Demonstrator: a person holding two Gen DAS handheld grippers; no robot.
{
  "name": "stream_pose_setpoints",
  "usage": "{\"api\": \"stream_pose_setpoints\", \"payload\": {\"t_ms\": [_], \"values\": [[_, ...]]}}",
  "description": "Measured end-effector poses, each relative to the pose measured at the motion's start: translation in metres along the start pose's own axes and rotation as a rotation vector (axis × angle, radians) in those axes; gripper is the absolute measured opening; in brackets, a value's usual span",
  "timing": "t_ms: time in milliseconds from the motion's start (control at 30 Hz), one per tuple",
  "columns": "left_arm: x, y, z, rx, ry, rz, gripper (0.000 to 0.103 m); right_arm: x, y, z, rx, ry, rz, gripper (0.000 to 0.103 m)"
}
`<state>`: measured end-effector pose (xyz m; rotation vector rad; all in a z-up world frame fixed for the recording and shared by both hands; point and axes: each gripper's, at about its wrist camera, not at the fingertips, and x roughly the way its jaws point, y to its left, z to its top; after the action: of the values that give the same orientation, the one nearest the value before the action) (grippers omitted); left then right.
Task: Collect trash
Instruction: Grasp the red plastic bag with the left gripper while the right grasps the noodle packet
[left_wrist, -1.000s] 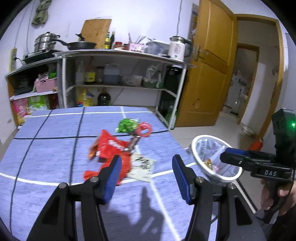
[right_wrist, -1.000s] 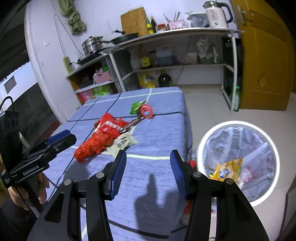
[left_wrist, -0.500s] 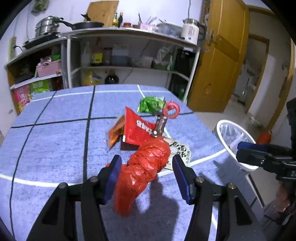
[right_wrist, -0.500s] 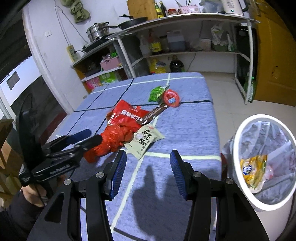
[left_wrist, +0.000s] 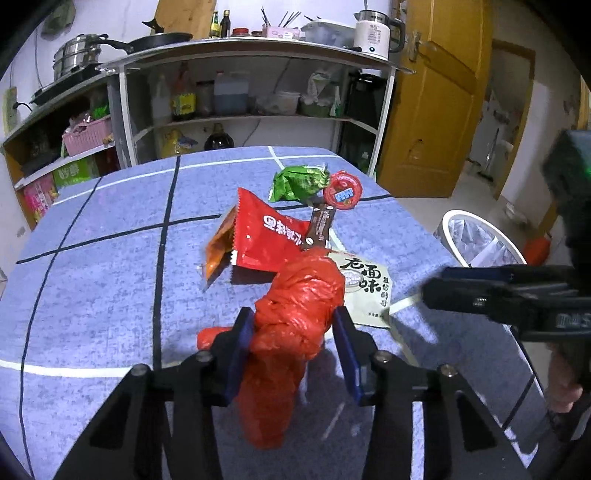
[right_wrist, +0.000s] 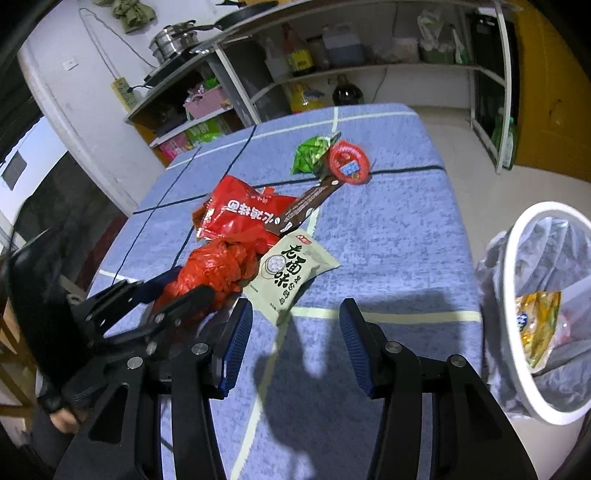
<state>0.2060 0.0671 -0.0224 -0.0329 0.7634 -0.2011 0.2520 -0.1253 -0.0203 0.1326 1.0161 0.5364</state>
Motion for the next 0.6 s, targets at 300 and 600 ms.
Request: {"api": "stream_pose_setpoints", "payload": {"t_ms": [300, 600], "values": [[-0.028, 0.025, 0.003, -0.096, -0.082, 0.002, 0.039, 0.04, 0.012, 0.014, 0.017, 0.033, -0.067, 0.05], [-0.035, 0.04, 0.002, -0.132, -0.1, 0.01, 0.039, 0.049, 0.026, 0.017, -0.029, 0.004, -0.196, 0.031]]}}
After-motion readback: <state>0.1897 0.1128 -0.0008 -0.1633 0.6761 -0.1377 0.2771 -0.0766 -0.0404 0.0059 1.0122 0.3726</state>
